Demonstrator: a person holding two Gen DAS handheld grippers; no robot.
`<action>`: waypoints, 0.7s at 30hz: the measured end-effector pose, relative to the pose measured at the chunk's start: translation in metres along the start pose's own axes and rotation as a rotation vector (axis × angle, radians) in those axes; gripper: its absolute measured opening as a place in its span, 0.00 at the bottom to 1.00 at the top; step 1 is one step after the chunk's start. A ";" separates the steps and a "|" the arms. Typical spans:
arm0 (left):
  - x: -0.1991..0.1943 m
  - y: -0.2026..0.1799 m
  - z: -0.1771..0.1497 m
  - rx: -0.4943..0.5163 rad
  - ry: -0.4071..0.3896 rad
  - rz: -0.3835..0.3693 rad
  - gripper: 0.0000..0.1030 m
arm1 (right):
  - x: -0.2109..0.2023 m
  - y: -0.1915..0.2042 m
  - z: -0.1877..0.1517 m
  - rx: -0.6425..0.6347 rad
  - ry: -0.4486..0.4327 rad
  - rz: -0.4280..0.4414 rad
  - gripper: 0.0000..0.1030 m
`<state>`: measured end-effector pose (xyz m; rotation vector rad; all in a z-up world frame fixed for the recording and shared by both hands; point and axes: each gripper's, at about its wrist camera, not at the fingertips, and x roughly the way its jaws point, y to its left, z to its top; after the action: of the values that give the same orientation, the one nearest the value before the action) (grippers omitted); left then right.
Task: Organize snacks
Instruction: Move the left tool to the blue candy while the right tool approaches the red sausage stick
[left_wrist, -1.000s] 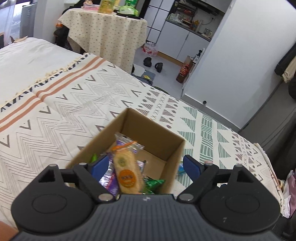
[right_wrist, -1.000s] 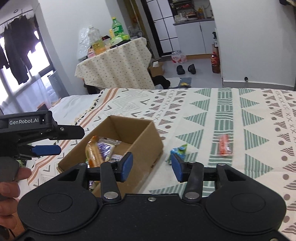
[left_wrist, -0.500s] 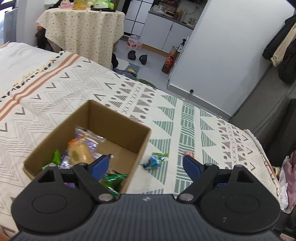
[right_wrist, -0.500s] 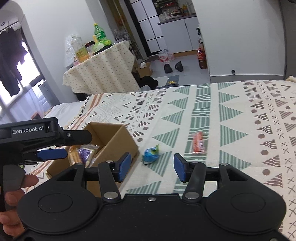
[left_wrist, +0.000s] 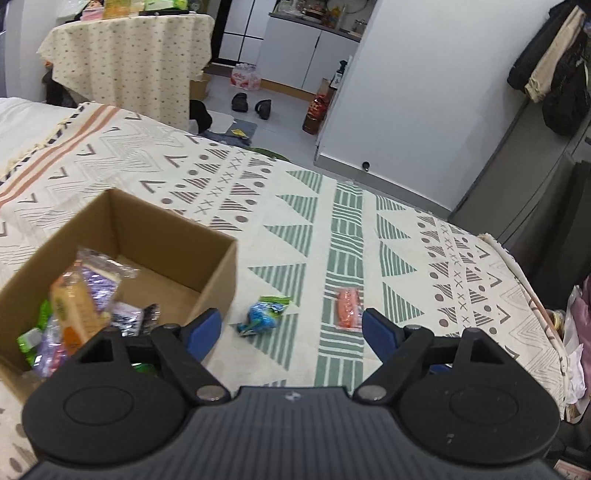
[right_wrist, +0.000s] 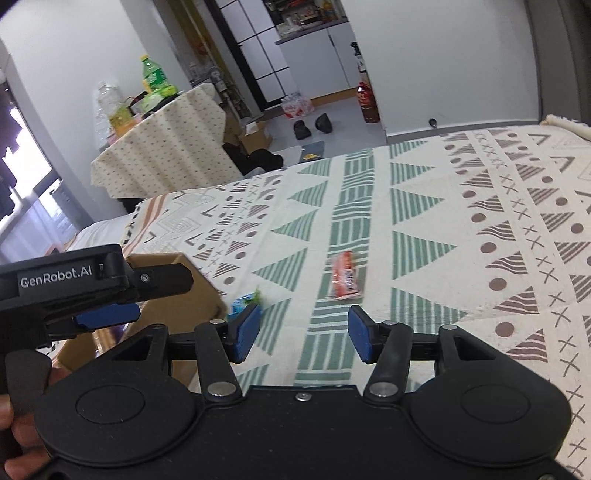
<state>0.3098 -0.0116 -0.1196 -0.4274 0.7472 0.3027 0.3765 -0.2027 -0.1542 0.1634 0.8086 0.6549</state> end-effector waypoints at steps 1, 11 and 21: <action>0.005 -0.002 -0.001 0.003 0.001 0.003 0.78 | 0.002 -0.003 0.000 0.006 -0.001 -0.004 0.51; 0.058 -0.009 -0.009 0.006 0.055 0.054 0.59 | 0.037 -0.028 -0.002 0.046 0.021 -0.025 0.51; 0.093 -0.016 -0.016 -0.014 0.040 0.135 0.58 | 0.064 -0.046 -0.007 0.070 0.033 -0.033 0.51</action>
<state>0.3718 -0.0223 -0.1918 -0.3980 0.8156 0.4274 0.4262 -0.2010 -0.2160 0.2024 0.8643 0.5996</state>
